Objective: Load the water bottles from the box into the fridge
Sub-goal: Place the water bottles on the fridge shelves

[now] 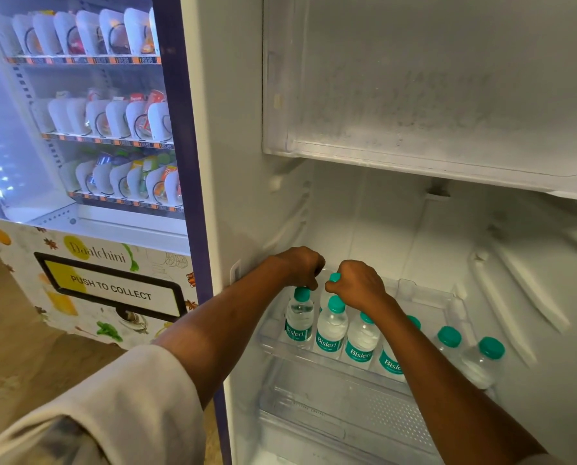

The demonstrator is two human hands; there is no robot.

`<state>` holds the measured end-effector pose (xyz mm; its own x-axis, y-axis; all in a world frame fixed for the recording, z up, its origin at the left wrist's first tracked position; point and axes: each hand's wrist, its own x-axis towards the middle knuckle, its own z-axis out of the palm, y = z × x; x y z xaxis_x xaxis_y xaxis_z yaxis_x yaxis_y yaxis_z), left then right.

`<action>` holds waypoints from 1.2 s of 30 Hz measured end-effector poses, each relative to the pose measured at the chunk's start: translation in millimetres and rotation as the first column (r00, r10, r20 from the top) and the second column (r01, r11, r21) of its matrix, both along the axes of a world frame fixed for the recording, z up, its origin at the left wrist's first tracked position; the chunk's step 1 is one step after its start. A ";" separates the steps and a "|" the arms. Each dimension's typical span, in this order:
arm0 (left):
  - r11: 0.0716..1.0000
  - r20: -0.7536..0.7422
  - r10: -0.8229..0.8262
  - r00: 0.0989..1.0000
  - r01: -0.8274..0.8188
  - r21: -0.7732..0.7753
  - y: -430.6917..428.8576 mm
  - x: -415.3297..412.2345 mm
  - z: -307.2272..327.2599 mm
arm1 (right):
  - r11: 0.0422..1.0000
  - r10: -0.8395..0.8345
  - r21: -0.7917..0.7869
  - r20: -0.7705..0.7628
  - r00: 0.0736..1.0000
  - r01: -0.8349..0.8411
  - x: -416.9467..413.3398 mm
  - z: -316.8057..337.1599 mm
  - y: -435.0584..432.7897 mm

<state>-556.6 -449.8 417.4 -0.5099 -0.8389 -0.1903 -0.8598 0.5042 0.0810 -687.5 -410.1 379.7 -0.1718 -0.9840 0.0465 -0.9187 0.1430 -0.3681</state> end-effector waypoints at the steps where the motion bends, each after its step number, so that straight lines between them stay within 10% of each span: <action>1: 1.000 -0.003 -0.005 1.000 0.005 0.002 0.2 -0.5 0.5 | 1.000 0.007 0.001 -0.003 1.000 -0.007 -0.4 -0.6 0.0; 23: 0.989 0.146 0.035 0.989 -0.013 -0.149 12.7 -2.6 5.4 | 0.996 0.080 0.055 -0.234 0.969 -0.069 2.8 15.7 5.1; 28: 0.923 -0.170 0.056 0.984 -0.116 -0.368 50.4 13.4 -11.7 | 0.967 0.035 -0.222 -0.372 0.928 -0.126 20.0 19.7 24.6; 36: 0.939 -0.488 -0.016 0.873 -0.154 -0.306 124.7 59.7 -38.5 | 0.846 0.101 -0.497 -0.205 0.974 -0.192 72.5 -2.8 75.5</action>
<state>-496.9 -325.1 379.0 -0.4038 -0.8451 0.3503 -0.7906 0.5150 0.3313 -615.0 -334.6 376.9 0.0277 -0.8257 0.5635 -0.9673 -0.1643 -0.1931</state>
